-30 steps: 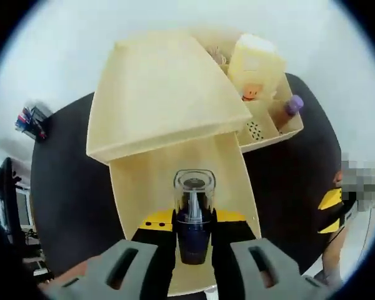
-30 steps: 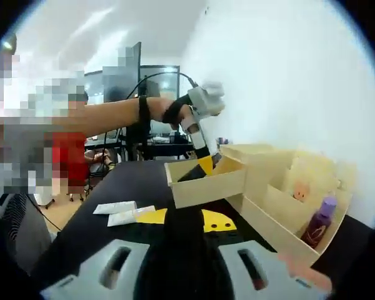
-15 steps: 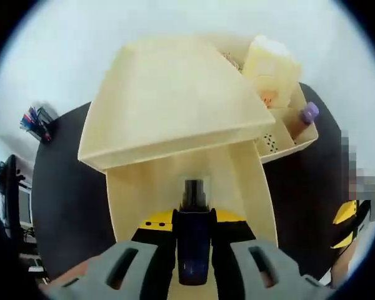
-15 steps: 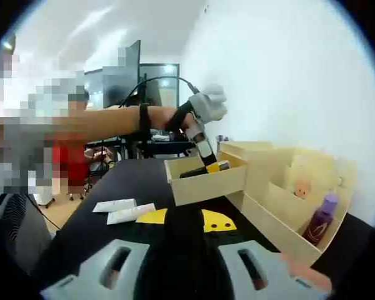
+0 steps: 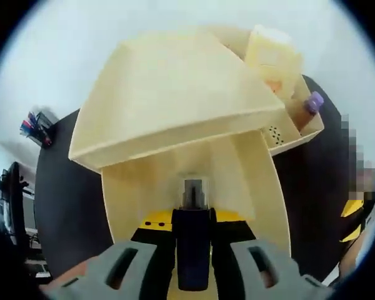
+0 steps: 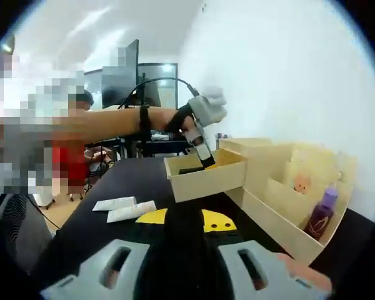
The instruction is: Open the drawer, pick up the cosmetic bottles from the table one by one, place them into the drawer, release the gripper, close the drawer, and move the gripper away
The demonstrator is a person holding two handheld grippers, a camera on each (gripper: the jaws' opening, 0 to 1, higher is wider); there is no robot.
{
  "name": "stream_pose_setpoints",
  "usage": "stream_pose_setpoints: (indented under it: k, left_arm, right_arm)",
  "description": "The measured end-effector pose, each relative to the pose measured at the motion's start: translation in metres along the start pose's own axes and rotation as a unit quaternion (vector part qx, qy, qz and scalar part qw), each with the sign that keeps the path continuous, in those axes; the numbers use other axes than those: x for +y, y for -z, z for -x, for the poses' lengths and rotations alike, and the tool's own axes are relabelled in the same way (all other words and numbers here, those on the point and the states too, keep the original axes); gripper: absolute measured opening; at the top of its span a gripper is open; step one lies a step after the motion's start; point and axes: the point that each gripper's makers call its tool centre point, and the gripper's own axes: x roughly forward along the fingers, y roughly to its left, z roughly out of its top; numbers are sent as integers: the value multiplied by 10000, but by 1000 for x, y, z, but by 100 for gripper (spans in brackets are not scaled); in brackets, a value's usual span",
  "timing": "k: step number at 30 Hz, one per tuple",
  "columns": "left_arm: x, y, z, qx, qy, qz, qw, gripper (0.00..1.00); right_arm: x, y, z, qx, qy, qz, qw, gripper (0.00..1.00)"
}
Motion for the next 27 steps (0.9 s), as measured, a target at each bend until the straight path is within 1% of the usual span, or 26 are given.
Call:
stream_pose_setpoints:
  k: [1,2,3,4,6,7,8,9,10,12,13,14,15,18,19,20,21,22,23,24,25,26,27]
  left_arm:
    - [9,-13,-2,-42,27,2,10000,17]
    - [10,-19,-3,-56,110,50,9999,18]
    - [3,-12,1,-114,216,110,9996,19]
    - [0,-8,3,-141,247,134,9995,21]
    - [-1,-5,5,-151,266,122,9995,23]
    - [4,-11,6,12,357,139,9993,26]
    - [9,-19,6,11,351,90,9993,27]
    - [11,-21,6,-100,304,66,9995,27]
    - [10,-23,7,-183,328,67,9993,27]
    - [6,-24,15,-384,455,86,9982,27]
    - [11,-31,19,-327,556,115,9979,27]
    - [14,-36,22,-383,590,111,9975,27]
    - [16,-37,28,-483,585,65,9971,26]
    - [23,-44,43,-656,643,-79,9957,25]
    - [21,-39,50,-773,608,-128,9951,25]
    - [19,-34,55,-787,663,-136,9946,24]
    - [17,-29,59,-785,703,-187,9943,25]
    - [15,-22,62,-717,732,-271,9944,25]
    - [17,-20,63,-718,702,-303,9945,25]
    - [20,-18,63,-714,615,-357,9949,25]
    - [22,-11,64,-666,406,-560,9954,25]
    - [23,-9,65,-700,300,-695,9947,26]
    - [22,-9,65,-763,213,-747,9941,26]
  right_arm:
    - [0,0,0,1,2,-2,10000,15]
    - [-1,0,0,0,0,-11,10000,15]
    - [-2,0,0,-2,1,-15,10000,15]
    - [-2,0,0,6,2,-15,10000,15]
    - [0,2,0,22,7,-12,10000,15]
    - [1,2,0,18,4,-18,10000,15]
    - [0,2,0,18,3,-20,10000,15]
    - [0,1,0,15,7,-20,10000,15]
    - [2,2,0,11,9,-15,10000,15]
    - [5,2,0,-1,3,-19,10000,15]
    - [6,2,0,-9,6,-17,10000,15]
    - [8,3,0,-15,13,-12,10000,15]
    - [9,4,-1,-17,21,0,10000,15]
    - [8,4,-6,-13,87,68,9999,15]
    - [9,5,-8,-10,107,85,9999,15]
    - [9,5,-10,-9,116,91,9999,15]
    - [9,5,-12,-11,107,80,9999,15]
    - [8,4,-13,-11,92,71,9999,15]
    - [9,4,-15,-5,75,69,9999,15]
    - [12,5,-16,3,67,79,9999,15]
    - [14,5,-17,11,55,95,9999,15]
    - [14,4,-18,4,43,100,9999,15]
    - [16,3,-18,-13,32,110,9999,15]
